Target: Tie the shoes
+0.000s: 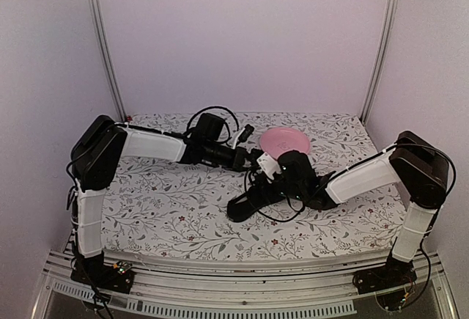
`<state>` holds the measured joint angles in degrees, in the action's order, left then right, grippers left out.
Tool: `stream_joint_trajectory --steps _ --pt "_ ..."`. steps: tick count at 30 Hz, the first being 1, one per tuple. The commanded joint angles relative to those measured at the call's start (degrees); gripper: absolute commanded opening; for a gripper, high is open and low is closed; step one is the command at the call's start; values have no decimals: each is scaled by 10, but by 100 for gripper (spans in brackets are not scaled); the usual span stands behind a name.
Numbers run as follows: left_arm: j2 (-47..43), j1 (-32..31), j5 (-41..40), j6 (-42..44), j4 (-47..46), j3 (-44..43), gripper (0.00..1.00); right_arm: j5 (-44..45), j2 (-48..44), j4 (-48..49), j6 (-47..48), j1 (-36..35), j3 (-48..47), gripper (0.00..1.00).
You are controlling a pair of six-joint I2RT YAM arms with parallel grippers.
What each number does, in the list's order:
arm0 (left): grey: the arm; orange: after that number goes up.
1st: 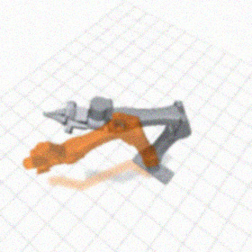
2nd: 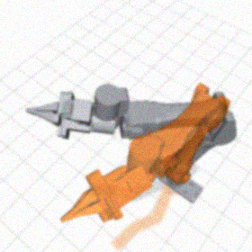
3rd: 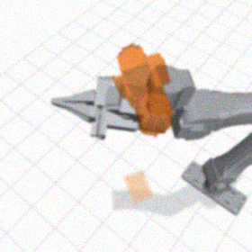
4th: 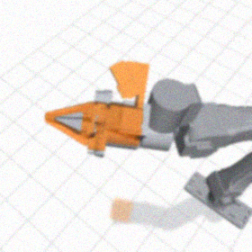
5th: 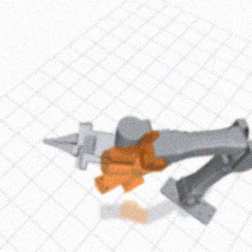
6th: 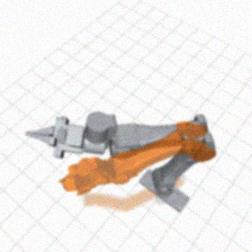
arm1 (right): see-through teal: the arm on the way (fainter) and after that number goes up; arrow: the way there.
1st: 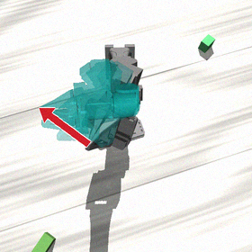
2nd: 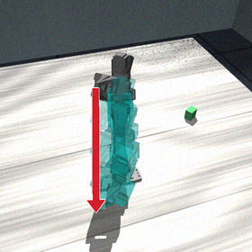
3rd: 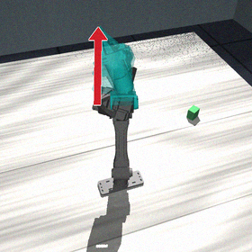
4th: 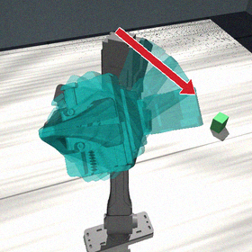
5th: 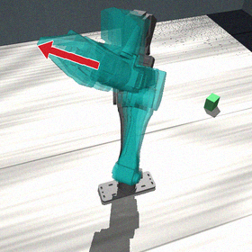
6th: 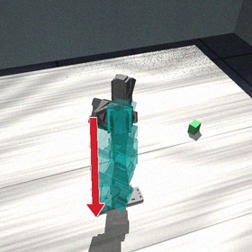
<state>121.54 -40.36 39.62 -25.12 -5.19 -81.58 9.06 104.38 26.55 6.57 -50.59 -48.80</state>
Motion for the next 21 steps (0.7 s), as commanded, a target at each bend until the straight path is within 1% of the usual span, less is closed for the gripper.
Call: stream_joint_trajectory --steps 1,6,9,12,15,19,21 --pt "-38 -14 10 -11 -17 5 0 66 33 -15 -12 5 -20 2" --pt "-37 -21 8 -44 -21 16 0 89 69 22 -30 5 -59 2" --pt "-37 -23 10 -71 -41 34 0 114 87 45 -47 4 -79 2" --pt "-40 -23 13 -100 -71 55 0 140 104 90 -62 5 -83 2" --pt "-34 -24 27 -125 -106 70 0 131 126 132 -63 4 -84 2" --pt "-27 -22 27 -134 -117 78 0 83 139 207 -60 7 -62 2" --pt "-31 -17 22 -125 -111 83 6 49 134 237 -59 8 -46 2"
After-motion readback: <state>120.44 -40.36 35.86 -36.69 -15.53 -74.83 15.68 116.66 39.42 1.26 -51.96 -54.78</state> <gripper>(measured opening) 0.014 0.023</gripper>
